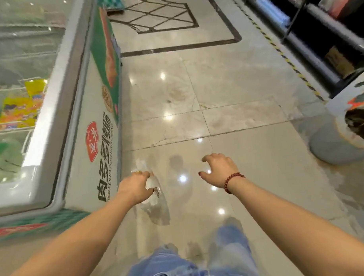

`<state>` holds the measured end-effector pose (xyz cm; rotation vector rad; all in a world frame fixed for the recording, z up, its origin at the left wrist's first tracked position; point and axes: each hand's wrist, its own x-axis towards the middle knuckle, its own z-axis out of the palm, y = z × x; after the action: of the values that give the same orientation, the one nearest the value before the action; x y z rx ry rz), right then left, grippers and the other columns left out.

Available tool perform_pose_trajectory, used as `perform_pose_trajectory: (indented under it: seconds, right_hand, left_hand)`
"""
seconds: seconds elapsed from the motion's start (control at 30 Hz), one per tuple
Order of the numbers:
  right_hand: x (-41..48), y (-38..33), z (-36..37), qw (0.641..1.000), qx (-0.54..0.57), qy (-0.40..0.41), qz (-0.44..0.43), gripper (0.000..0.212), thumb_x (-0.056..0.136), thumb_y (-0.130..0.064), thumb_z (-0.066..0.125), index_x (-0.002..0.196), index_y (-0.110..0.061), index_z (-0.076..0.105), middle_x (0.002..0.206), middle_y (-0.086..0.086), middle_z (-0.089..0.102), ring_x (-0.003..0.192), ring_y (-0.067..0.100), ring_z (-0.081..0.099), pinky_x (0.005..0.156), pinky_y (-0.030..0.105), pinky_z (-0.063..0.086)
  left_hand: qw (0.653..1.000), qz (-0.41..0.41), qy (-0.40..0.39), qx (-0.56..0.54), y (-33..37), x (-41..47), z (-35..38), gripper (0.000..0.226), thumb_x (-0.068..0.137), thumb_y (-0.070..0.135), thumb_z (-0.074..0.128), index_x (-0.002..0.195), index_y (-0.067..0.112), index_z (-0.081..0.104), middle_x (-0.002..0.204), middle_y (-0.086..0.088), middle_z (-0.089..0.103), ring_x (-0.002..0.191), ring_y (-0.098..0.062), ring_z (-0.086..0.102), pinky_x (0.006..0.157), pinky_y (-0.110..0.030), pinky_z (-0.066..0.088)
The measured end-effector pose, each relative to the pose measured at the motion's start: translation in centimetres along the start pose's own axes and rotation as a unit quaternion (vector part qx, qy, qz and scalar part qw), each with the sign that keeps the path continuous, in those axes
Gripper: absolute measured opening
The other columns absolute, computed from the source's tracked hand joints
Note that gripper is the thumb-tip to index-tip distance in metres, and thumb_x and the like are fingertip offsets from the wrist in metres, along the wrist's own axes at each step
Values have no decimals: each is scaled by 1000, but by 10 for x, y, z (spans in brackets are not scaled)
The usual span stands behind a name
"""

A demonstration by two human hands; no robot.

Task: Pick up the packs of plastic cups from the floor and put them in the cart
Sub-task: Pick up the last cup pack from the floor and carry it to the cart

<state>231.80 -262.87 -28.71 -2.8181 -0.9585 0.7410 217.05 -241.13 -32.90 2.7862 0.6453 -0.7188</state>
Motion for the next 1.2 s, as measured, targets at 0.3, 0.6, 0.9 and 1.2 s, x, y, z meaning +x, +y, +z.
perform_pose_trajectory:
  seconds: [0.3,0.6,0.9,1.2]
  right_hand:
    - [82,53,-37,978,-67,-62,-187,54,92,-44,54,139,-19,47,139,4,52,130,24,44,105,36,37]
    - [156,-2,-22,930,-150,-149,-300,53,93,-43,54,140,-19,47,141,4,51,131,24,44,103,35,40]
    - [247,-36,-2,913,-26,-269,-307,49,87,-35,69,130,-14,57,139,6,53,128,23,50,105,34,42]
    - [377,-54,41,879,21,-372,-298,44,87,-29,72,126,-12,62,131,5,59,114,16,55,92,23,39]
  left_hand:
    - [963,-227,1,-143,78,-24,15,57,91,45,58,141,22,44,136,-6,53,125,-24,51,97,-35,46]
    - [886,-371,-3,-278,89,-29,47,55,91,44,56,140,21,44,136,-5,51,126,-24,49,93,-34,45]
    - [741,-516,59,-426,105,5,64,56,88,43,62,138,20,49,138,-4,54,126,-23,51,95,-33,44]
    - [640,-614,38,-460,132,77,123,61,87,44,65,139,17,48,138,-9,53,128,-27,47,102,-40,43]
